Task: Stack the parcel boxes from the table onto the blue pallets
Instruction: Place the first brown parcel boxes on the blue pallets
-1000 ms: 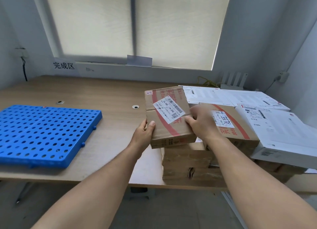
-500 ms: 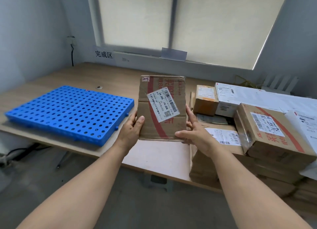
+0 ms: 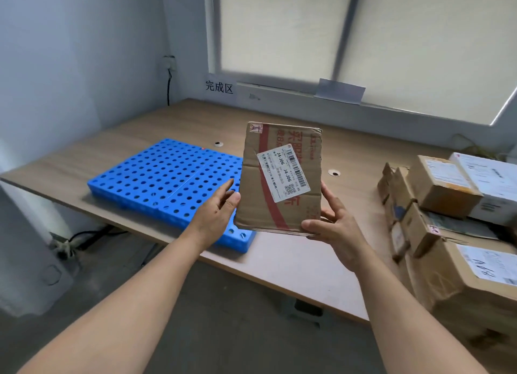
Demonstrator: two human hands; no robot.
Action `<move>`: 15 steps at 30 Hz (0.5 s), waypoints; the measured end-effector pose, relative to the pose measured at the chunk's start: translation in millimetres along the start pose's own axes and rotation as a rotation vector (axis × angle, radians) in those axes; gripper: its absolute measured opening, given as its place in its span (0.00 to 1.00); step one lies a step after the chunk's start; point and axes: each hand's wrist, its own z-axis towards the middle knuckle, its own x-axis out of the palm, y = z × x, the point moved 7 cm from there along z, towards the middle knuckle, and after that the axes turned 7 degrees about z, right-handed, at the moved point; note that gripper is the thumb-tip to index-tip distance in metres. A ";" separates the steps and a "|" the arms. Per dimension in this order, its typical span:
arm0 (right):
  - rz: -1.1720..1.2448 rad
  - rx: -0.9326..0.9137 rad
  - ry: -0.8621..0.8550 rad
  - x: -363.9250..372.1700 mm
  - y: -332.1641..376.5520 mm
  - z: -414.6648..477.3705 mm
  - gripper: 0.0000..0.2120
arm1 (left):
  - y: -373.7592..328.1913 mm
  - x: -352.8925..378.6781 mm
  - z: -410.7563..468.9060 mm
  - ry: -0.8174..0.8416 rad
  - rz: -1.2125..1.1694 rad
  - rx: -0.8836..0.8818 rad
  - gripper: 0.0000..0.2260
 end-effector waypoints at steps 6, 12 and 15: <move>-0.017 0.002 -0.028 70.9 -14.8 37.3 0.42 | 52.0 -83.1 17.0 -0.073 0.171 0.010 0.22; -0.008 0.031 -0.012 125.6 -32.6 69.6 0.41 | 97.2 -142.6 30.9 -0.157 0.464 0.004 0.25; -0.009 0.047 -0.002 147.8 -39.3 91.2 0.42 | 114.8 -160.2 44.9 -0.180 0.573 0.028 0.27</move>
